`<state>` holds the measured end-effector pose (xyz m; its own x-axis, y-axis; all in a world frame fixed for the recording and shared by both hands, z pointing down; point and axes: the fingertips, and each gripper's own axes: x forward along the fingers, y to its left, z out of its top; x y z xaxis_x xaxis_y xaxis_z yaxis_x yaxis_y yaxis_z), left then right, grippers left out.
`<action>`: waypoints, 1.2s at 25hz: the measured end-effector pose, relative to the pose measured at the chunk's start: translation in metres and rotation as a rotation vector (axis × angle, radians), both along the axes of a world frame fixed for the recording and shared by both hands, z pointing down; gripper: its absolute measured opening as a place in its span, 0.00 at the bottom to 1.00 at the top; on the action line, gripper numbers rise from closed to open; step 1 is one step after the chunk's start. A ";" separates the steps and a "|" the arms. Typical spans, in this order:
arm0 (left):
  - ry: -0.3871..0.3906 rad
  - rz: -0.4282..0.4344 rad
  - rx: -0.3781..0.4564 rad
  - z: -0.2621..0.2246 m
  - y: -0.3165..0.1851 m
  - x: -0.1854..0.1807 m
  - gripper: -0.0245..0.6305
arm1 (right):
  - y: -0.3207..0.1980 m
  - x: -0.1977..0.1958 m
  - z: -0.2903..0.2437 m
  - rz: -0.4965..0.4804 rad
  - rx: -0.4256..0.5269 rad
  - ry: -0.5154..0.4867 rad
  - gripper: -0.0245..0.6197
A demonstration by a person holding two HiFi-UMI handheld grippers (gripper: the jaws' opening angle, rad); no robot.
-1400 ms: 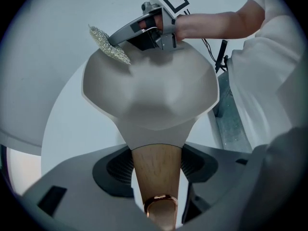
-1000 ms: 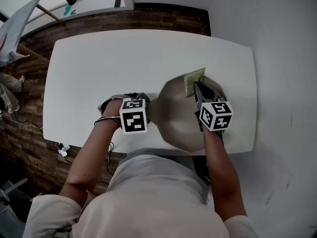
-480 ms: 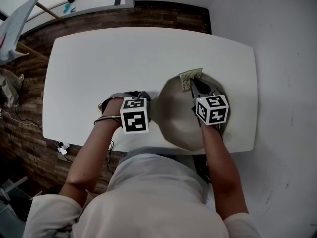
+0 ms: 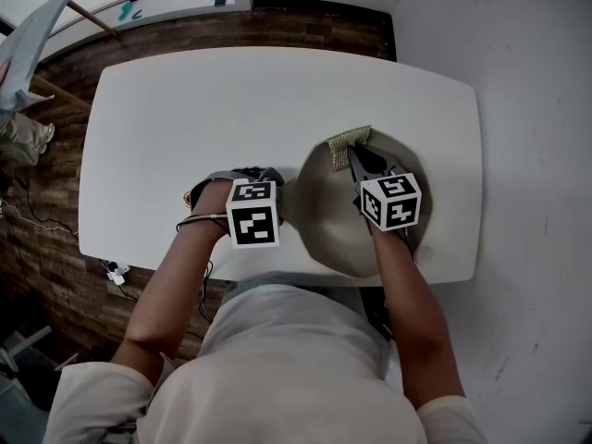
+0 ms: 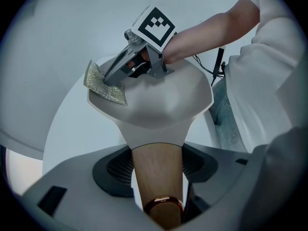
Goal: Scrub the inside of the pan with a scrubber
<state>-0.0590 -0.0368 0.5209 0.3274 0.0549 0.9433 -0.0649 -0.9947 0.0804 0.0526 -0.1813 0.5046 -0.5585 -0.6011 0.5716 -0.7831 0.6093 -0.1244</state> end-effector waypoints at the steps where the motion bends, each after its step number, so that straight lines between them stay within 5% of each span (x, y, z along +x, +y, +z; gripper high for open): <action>1: -0.001 0.000 0.000 0.000 0.000 0.000 0.46 | 0.001 -0.002 0.001 -0.008 -0.002 -0.001 0.08; 30: -0.029 0.006 0.024 0.002 0.000 0.000 0.46 | 0.053 -0.064 0.006 -0.294 -0.050 -0.025 0.08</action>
<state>-0.0586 -0.0372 0.5225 0.2993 0.0343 0.9535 -0.0612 -0.9966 0.0550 -0.0111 -0.1281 0.5109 -0.7186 -0.3830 0.5805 -0.5706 0.8018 -0.1773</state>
